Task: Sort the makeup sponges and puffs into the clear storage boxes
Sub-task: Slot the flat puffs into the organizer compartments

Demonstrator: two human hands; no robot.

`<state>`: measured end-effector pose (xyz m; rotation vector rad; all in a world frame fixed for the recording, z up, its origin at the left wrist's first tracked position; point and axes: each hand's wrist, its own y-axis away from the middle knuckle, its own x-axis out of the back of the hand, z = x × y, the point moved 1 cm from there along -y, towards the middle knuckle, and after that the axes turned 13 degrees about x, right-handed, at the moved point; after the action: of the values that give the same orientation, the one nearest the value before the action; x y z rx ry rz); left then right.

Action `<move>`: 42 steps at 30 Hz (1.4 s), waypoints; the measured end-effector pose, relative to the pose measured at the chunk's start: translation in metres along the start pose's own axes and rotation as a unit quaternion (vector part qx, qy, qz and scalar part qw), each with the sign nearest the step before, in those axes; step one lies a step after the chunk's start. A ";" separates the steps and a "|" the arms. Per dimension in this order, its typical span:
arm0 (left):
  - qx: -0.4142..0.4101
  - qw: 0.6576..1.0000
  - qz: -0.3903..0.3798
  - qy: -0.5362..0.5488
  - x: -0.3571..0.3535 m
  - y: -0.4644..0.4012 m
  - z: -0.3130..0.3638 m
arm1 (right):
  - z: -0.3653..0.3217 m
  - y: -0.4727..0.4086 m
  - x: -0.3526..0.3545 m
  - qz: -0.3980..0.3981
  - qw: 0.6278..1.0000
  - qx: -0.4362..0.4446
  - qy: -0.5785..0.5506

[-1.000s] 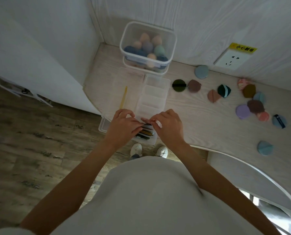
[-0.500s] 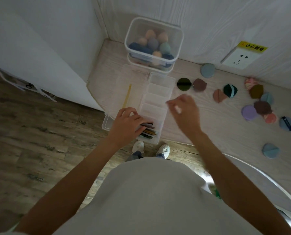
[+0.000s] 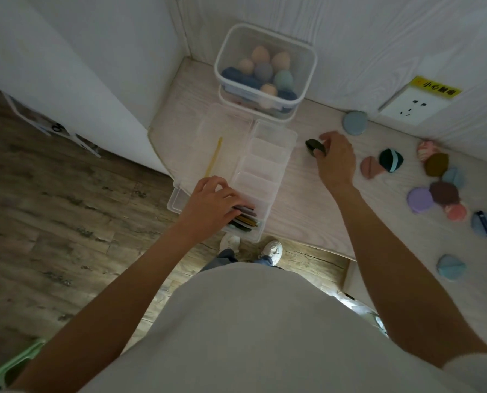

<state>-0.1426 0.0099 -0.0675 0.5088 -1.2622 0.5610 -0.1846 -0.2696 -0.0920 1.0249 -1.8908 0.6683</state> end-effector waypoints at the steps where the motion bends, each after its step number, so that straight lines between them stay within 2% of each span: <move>1: -0.002 1.000 0.004 0.001 0.000 0.000 0.000 | -0.006 0.011 0.008 0.017 0.999 0.003 -0.027; 5: -0.004 1.000 0.001 -0.005 0.001 0.000 -0.001 | -0.053 0.071 0.041 0.080 0.978 0.063 -0.184; 8: -0.010 1.000 0.006 0.005 0.002 0.001 -0.001 | -0.087 0.105 0.034 0.026 0.966 0.129 -0.221; 12: -0.012 1.000 0.019 0.018 0.001 0.000 -0.002 | -0.095 0.120 0.004 -0.031 0.970 0.204 -0.128; 16: -0.023 0.999 0.008 0.025 0.001 0.001 -0.004 | -0.094 0.115 -0.013 -0.020 0.951 0.304 0.053; 21: -0.026 0.999 0.002 0.021 0.001 0.001 -0.006 | -0.099 0.108 -0.027 0.006 0.924 0.366 0.114; 24: -0.022 1.000 -0.012 0.015 0.002 0.001 -0.006 | -0.103 0.109 -0.025 0.000 0.920 0.358 0.159; 27: -0.025 0.999 -0.016 0.012 0.000 0.001 -0.007 | -0.109 0.110 -0.022 -0.053 0.926 0.324 0.189; 32: -0.022 0.999 0.020 0.040 0.002 0.001 -0.008 | -0.114 0.105 -0.018 -0.087 0.939 0.247 0.221; 37: -0.027 0.998 0.043 0.022 0.011 -0.011 -0.010 | -0.106 0.108 -0.012 -0.080 0.943 0.225 0.234; 42: -0.039 0.999 -0.006 -0.027 0.016 -0.021 0.001 | -0.112 0.109 -0.013 -0.039 0.938 0.261 0.224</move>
<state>-0.1259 -0.0049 -0.0523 0.4693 -1.3262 0.4885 -0.2260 -0.1230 -0.0548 1.1423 -1.2910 1.2818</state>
